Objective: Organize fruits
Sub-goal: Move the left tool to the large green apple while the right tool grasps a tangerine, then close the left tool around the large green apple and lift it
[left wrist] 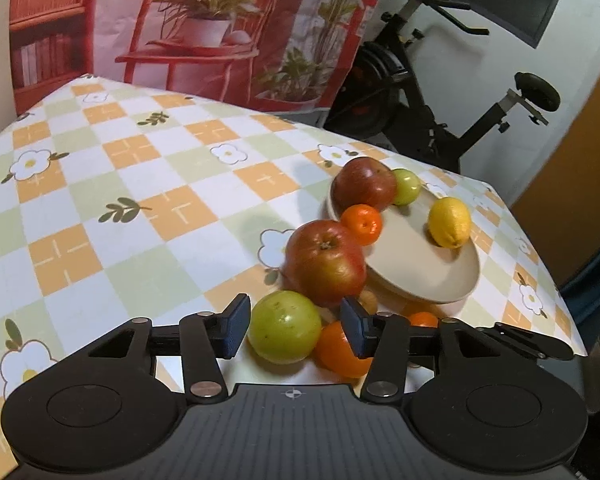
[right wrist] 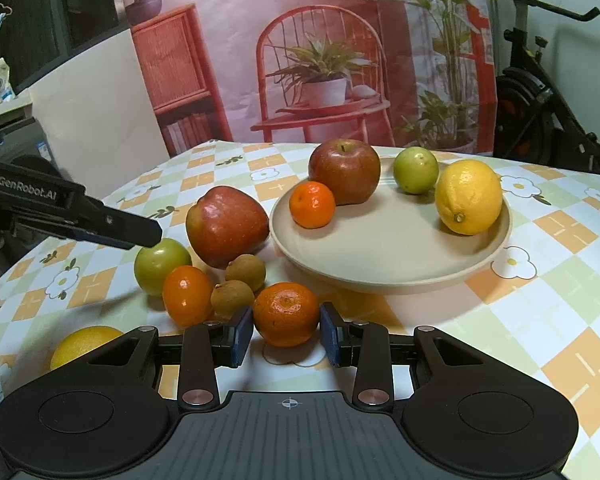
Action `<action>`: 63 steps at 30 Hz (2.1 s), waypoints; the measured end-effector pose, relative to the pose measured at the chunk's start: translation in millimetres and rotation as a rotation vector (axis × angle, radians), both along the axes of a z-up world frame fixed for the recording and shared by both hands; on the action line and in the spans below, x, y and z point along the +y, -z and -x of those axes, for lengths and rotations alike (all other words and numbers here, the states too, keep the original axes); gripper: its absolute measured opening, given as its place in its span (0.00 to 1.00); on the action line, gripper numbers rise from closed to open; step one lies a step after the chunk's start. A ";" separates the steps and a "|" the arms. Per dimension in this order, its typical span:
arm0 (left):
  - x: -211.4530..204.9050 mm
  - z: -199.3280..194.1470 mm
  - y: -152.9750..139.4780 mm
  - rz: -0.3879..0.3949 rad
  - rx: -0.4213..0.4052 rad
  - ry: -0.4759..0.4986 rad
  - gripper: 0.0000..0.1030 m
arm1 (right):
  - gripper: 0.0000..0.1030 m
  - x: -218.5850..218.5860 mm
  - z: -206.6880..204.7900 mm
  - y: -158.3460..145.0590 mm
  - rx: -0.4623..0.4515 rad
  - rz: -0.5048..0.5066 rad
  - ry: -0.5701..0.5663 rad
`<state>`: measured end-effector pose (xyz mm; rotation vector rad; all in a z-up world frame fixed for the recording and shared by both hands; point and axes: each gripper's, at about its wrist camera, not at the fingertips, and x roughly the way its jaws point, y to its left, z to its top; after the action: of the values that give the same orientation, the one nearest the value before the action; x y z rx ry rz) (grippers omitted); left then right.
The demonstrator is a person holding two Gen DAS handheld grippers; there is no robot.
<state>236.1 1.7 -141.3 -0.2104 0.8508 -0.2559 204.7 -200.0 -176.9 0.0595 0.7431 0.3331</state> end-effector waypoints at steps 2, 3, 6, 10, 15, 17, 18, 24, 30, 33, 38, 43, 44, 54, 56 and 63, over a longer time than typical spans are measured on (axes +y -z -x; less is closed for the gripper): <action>1.8 -2.4 2.5 0.003 0.007 -0.006 0.51 | 0.33 -0.3 -0.1 0.2 0.002 0.000 -0.002; 2.8 -3.4 4.0 0.009 0.013 -0.010 0.51 | 0.33 -0.3 -0.2 0.3 0.003 0.000 -0.004; 7.8 -9.9 10.6 0.069 0.040 -0.029 0.51 | 0.33 0.0 -0.2 0.4 0.003 0.000 -0.002; 9.6 -14.9 19.1 0.104 0.067 -0.047 0.51 | 0.33 0.0 -0.4 0.6 0.002 -0.001 0.000; 10.6 -15.8 26.3 0.115 0.090 -0.049 0.50 | 0.33 0.6 -1.1 1.2 0.008 -0.002 -0.005; 9.8 -16.0 28.8 0.110 0.096 -0.046 0.50 | 0.33 0.7 -1.2 1.4 0.008 -0.002 -0.004; 10.0 -15.4 29.2 0.111 0.093 -0.046 0.50 | 0.33 0.7 -1.3 1.4 0.008 -0.002 -0.004; 9.8 -14.0 28.6 0.103 0.083 -0.039 0.49 | 0.33 0.6 -1.3 1.5 0.009 -0.002 -0.005; 10.9 -12.7 28.7 0.106 0.079 -0.039 0.49 | 0.33 0.7 -1.5 1.6 0.009 -0.003 -0.004; 10.8 -12.5 28.6 0.103 0.076 -0.037 0.49 | 0.33 0.7 -1.5 1.5 0.009 -0.003 -0.004; 10.5 -11.7 28.3 0.100 0.073 -0.036 0.48 | 0.33 0.5 -1.7 1.4 0.009 -0.003 -0.004; 11.9 -11.3 27.9 0.098 0.076 -0.040 0.48 | 0.33 1.1 -1.7 2.2 0.011 -0.003 -0.005; 12.5 -11.0 27.7 0.099 0.077 -0.041 0.48 | 0.33 1.4 -1.4 2.3 0.011 -0.003 -0.005; 10.0 -5.8 20.6 0.076 0.051 -0.032 0.48 | 0.33 1.7 -1.4 2.7 0.006 -0.011 -0.003; 9.4 -4.8 18.4 0.071 0.043 -0.027 0.48 | 0.33 1.3 -1.7 2.4 0.004 -0.015 -0.002; 5.5 1.0 8.9 0.044 0.012 -0.009 0.48 | 0.33 3.1 1.0 0.4 0.002 -0.012 -0.027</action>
<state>235.1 7.1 -150.2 -0.2570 0.8566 -0.2655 203.6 -196.9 -177.4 0.0616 0.7446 0.3631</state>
